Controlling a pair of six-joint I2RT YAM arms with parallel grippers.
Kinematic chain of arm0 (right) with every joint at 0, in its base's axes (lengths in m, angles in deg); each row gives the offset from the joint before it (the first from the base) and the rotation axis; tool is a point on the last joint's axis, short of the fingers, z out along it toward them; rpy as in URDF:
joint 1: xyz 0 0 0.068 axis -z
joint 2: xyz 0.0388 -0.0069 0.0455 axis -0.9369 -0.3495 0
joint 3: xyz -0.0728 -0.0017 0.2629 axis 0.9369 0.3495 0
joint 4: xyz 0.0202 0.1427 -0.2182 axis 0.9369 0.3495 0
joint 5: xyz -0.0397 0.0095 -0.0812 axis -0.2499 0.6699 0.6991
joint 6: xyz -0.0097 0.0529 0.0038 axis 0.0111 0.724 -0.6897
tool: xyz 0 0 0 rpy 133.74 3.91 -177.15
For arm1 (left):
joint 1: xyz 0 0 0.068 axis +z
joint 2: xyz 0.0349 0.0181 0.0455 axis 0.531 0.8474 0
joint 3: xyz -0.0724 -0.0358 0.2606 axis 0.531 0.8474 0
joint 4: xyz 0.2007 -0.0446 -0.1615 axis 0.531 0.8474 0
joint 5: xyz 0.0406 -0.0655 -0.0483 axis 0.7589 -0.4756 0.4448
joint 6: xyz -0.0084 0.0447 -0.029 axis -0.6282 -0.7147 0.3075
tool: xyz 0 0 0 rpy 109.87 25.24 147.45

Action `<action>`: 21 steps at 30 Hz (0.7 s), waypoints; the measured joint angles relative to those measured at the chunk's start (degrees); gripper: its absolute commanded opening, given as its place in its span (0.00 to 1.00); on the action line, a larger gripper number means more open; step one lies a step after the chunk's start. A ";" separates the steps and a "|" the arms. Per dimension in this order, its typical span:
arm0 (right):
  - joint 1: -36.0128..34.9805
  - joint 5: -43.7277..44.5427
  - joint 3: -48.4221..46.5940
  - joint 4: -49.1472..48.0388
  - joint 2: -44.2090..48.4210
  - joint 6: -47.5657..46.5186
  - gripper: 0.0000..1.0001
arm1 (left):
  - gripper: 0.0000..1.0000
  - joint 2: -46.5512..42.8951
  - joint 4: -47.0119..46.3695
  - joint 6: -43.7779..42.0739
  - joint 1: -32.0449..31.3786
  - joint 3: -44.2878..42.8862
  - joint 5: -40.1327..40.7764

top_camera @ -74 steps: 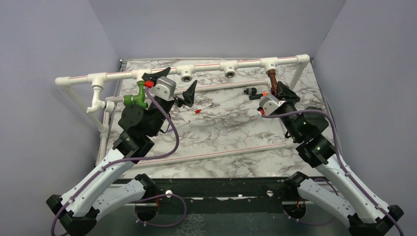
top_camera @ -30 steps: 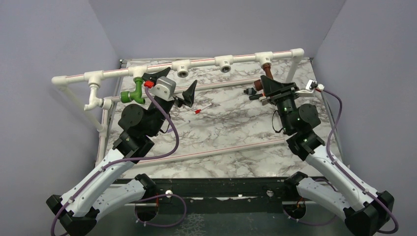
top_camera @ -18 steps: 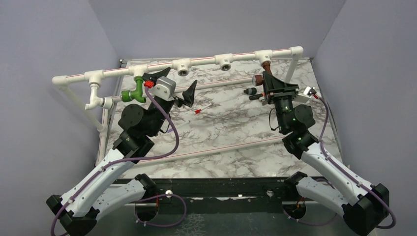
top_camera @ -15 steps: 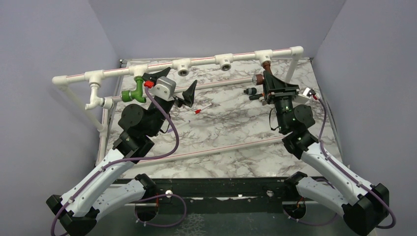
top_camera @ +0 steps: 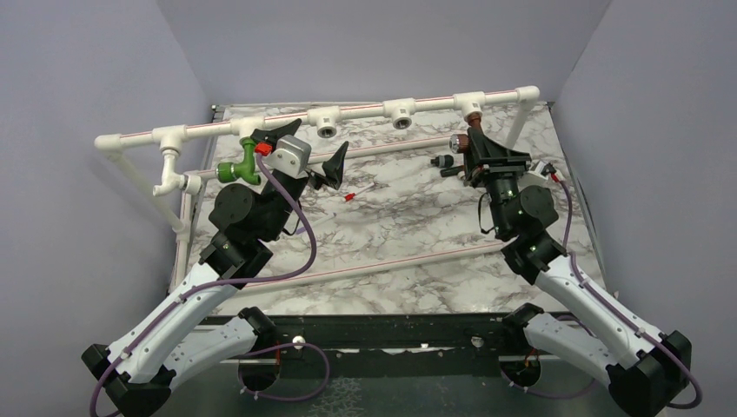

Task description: Install the water faucets

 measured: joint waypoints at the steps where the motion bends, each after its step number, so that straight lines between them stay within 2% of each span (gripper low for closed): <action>1: -0.04 0.00 0.00 0.55 0.28 0.00 0.51 | 0.99 0.00 0.00 0.00 0.00 0.00 0.00; 5: -0.52 -0.09 -0.59 1.90 1.40 -0.57 0.64 | 0.99 0.00 0.00 -0.02 0.00 0.00 0.00; 8: -0.57 -0.20 -1.70 2.99 1.70 -2.05 0.69 | 0.99 0.00 0.00 -0.02 0.00 0.00 0.00; 13: -0.81 -0.50 -3.08 4.94 1.99 -5.33 0.72 | 0.99 0.00 0.00 -0.02 0.00 0.00 0.02; 21: -1.33 -2.43 -5.11 13.99 5.03 -7.19 0.74 | 0.99 0.00 0.00 -0.02 -0.04 0.00 0.02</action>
